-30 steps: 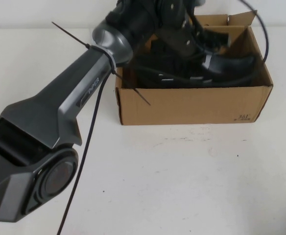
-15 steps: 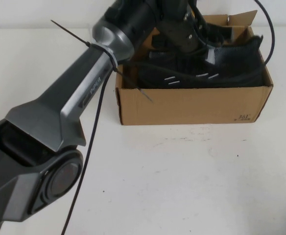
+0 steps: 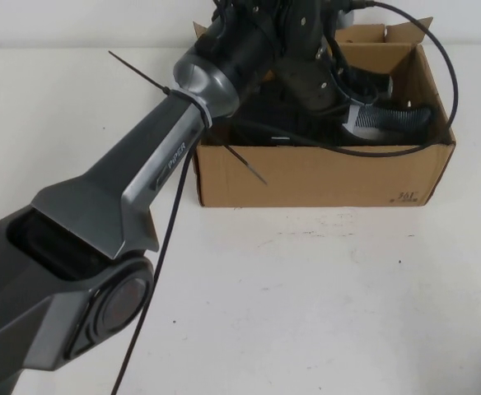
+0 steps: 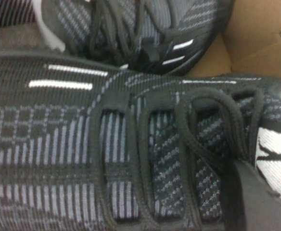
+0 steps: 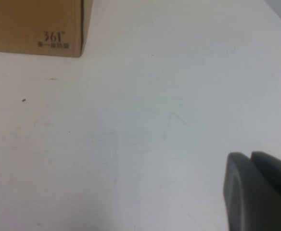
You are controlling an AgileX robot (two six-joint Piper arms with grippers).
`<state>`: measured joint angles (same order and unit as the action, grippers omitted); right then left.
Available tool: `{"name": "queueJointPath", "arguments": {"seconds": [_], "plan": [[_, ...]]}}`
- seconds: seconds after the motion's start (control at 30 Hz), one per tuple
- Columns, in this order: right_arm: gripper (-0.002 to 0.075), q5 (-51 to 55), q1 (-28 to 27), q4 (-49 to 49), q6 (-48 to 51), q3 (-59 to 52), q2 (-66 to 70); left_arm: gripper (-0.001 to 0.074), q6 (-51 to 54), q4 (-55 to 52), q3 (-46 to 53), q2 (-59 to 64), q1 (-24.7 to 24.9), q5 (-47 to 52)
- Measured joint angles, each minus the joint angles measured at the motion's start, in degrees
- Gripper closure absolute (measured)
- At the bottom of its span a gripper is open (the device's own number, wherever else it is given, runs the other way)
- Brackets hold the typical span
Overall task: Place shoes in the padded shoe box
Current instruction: Place the shoe in the shoe box
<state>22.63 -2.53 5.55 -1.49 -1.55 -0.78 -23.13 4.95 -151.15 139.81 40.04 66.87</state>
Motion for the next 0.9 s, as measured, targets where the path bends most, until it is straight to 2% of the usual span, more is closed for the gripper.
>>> {"name": "queueJointPath", "arguments": {"seconds": [0.33, 0.9], "plan": [[0.0735, 0.0, 0.0, 0.0, 0.0, 0.0, 0.0, 0.0725, 3.5, -5.5, -10.8, 0.8, 0.9, 6.1], [0.0735, 0.0, 0.0, 0.0, 0.0, 0.0, 0.0, 0.0725, 4.2, -9.8, -11.9, 0.8, 2.0, 6.9]]}}
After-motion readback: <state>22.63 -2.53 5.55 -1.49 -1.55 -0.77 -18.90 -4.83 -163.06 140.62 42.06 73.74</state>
